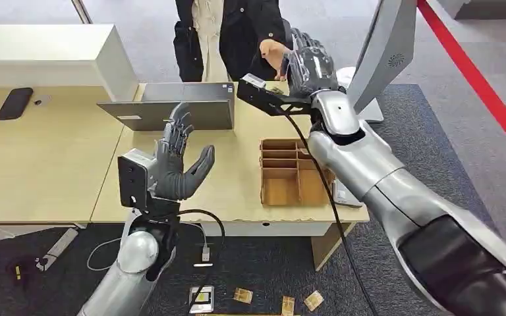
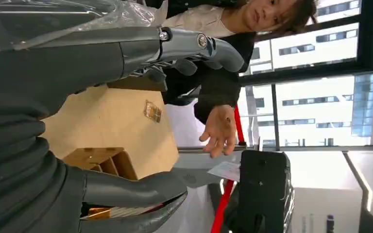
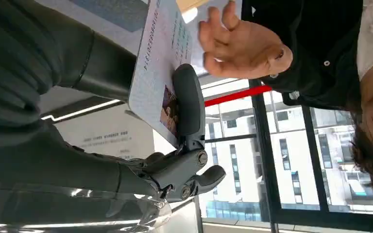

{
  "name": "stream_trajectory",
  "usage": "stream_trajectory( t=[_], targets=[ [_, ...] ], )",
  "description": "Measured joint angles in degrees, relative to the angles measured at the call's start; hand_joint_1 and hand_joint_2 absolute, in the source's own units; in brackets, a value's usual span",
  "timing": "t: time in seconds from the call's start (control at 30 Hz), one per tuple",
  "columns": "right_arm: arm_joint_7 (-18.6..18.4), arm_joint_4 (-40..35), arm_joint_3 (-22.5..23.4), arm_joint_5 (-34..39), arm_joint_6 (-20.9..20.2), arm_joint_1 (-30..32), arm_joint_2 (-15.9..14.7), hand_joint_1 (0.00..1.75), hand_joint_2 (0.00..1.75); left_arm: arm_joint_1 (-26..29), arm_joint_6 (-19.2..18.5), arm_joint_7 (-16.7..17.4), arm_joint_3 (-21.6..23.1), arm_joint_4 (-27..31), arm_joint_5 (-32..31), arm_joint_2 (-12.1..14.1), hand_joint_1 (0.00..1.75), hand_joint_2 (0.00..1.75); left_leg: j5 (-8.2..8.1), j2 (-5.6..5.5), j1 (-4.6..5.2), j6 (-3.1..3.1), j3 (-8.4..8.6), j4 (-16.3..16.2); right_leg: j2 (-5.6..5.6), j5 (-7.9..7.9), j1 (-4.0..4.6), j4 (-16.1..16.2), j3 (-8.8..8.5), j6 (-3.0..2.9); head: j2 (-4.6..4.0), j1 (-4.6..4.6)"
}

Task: Pass the card to the sensor for recognition and then transmit it.

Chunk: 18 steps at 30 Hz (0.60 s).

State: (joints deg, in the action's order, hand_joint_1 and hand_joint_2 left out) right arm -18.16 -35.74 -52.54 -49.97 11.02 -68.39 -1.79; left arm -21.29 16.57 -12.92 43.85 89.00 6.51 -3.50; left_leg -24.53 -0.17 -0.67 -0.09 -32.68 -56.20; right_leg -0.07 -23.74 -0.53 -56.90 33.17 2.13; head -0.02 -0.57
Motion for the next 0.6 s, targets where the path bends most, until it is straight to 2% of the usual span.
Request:
stream_trajectory(
  t=[0.2, 0.5, 0.6],
  targets=[
    [-3.5, 4.9, -1.6, -0.8, -1.5, -1.7, 1.4, 1.75, 1.75, -0.8, 1.2, 1.7, 0.7, -0.4, 0.7, -0.1, 0.0, 1.75, 0.0, -0.01, -0.01, 0.0, 0.01, 0.0, 0.0, 0.0, 0.01, 0.0, 0.0, 0.0, 0.0, 0.0],
    [-4.2, 9.2, -3.2, -0.6, -1.5, -2.9, 2.4, 1.75, 1.75, -1.1, 1.6, 2.2, 1.3, -0.4, 0.9, 0.0, 0.0, 1.75, 0.0, 0.0, -0.01, 0.0, 0.01, 0.0, 0.01, 0.0, 0.01, 0.0, 0.01, 0.0, 0.0, 0.02],
    [-5.6, 10.1, -3.6, -0.5, -1.5, -3.1, 2.7, 1.75, 1.75, -1.2, 2.0, 2.2, 1.4, -0.4, 1.2, 0.0, 0.0, 1.75, 0.0, 0.0, -0.01, 0.0, 0.02, 0.0, 0.01, 0.0, 0.01, 0.0, 0.01, 0.0, 0.0, 0.02]
  ],
)
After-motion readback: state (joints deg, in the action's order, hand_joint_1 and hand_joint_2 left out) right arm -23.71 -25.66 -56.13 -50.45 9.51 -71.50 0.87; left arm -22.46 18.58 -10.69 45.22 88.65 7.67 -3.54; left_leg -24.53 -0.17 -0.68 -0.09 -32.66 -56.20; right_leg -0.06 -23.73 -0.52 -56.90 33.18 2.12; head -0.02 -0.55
